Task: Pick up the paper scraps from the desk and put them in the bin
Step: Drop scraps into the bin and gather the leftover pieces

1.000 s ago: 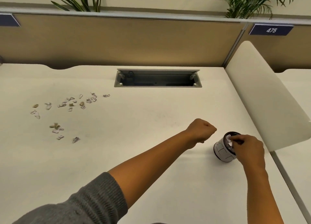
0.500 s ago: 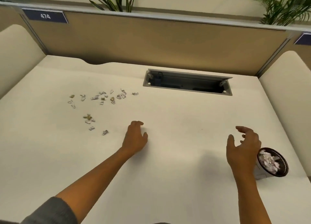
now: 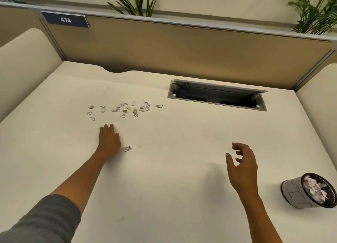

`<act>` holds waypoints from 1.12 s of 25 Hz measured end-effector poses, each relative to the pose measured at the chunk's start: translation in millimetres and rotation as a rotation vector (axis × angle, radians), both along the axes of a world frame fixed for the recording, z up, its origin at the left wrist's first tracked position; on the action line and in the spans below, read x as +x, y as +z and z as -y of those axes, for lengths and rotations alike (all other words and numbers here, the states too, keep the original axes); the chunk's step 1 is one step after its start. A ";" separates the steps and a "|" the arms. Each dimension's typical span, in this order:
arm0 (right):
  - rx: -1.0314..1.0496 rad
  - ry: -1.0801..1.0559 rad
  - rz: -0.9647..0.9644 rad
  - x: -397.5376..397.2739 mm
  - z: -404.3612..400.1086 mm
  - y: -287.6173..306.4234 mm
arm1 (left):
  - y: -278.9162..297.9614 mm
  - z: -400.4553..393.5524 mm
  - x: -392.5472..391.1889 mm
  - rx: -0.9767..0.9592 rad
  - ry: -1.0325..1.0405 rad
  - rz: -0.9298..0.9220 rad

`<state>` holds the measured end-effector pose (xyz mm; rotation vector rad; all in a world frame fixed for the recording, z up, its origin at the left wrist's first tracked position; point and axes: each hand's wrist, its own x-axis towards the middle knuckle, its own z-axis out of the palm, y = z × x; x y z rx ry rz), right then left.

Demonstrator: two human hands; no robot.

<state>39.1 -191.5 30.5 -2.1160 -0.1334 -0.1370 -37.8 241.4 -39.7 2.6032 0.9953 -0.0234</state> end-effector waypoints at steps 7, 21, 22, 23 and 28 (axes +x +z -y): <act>0.010 0.072 -0.073 -1.6 -20.9 -6.5 | 1.7 47.0 -17.3 -0.175 -0.038 0.048; 0.063 0.302 -0.257 -30.9 -63.4 -18.5 | 18.4 130.7 -46.5 -0.031 -0.135 0.066; 0.123 0.299 -0.357 -35.5 -68.7 -21.3 | 22.4 136.5 -42.3 -0.110 -0.096 0.125; 0.212 0.291 -0.492 -40.5 -74.6 -24.2 | 28.2 145.2 -37.9 -0.173 -0.058 0.176; 0.975 0.098 -1.265 -48.0 -105.4 -26.4 | 58.9 213.5 -22.3 -0.450 -0.065 0.388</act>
